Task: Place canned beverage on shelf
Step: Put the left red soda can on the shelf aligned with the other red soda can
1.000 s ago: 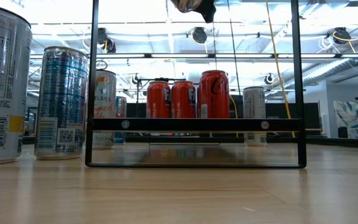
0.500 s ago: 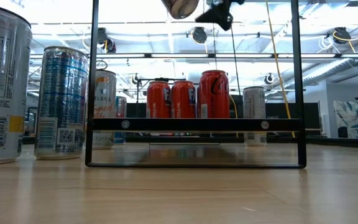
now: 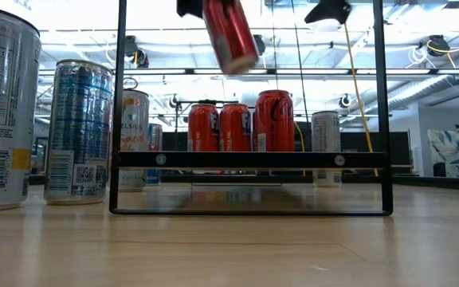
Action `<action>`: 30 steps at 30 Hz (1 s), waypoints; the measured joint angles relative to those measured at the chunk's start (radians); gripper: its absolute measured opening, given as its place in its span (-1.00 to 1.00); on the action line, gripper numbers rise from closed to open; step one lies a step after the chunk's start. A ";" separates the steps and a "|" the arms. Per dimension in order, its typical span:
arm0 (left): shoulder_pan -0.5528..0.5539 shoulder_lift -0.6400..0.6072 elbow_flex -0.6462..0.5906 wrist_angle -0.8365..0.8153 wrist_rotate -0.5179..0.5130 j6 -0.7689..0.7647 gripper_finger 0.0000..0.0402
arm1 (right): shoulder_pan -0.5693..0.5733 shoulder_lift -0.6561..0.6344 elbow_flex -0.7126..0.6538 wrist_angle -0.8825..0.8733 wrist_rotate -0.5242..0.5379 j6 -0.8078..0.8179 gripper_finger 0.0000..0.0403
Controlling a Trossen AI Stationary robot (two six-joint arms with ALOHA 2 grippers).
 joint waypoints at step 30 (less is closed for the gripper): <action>0.108 0.203 -0.134 0.079 0.045 0.157 0.40 | 0.000 -0.120 -0.001 -0.070 0.116 0.100 0.71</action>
